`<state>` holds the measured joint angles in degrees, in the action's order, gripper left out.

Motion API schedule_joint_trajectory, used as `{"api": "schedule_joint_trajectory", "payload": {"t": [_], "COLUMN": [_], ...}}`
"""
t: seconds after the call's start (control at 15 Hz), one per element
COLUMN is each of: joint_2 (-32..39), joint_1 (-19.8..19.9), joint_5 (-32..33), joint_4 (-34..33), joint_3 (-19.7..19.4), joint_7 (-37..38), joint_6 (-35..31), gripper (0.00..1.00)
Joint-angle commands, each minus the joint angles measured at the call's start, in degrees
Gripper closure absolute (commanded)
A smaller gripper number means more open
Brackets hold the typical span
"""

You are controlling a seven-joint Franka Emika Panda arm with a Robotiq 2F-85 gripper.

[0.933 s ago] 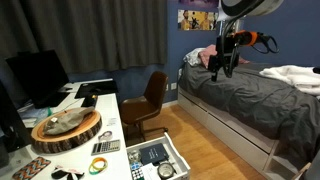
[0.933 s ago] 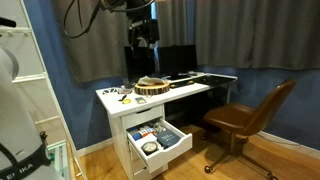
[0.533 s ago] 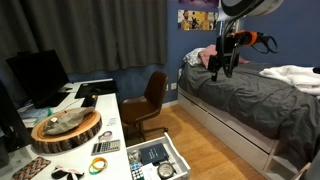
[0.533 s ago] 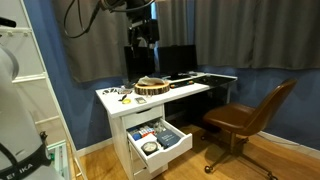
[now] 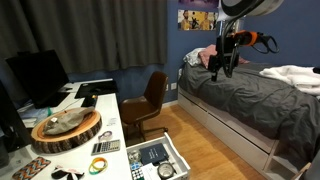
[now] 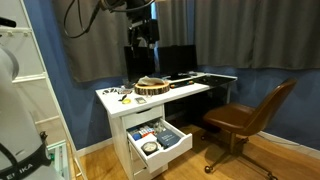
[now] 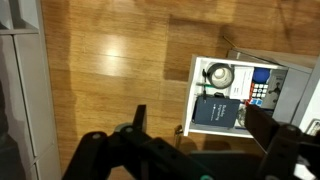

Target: Place the Rubik's cube on the desk

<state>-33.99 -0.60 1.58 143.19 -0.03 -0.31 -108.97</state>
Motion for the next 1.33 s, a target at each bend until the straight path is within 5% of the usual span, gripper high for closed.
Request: {"api": "schedule_joint_trajectory", "payload": {"t": [0.0, 1.27], "joint_2": [0.0, 1.7], "joint_1": [0.1, -1.2], "joint_5": [-0.1, -0.3], "joint_4": [-0.1, -0.4], "joint_3": [0.1, 0.6], "joint_7": [0.0, -1.6], "joint_6": [0.1, -1.7], "gripper": [0.0, 0.0]}}
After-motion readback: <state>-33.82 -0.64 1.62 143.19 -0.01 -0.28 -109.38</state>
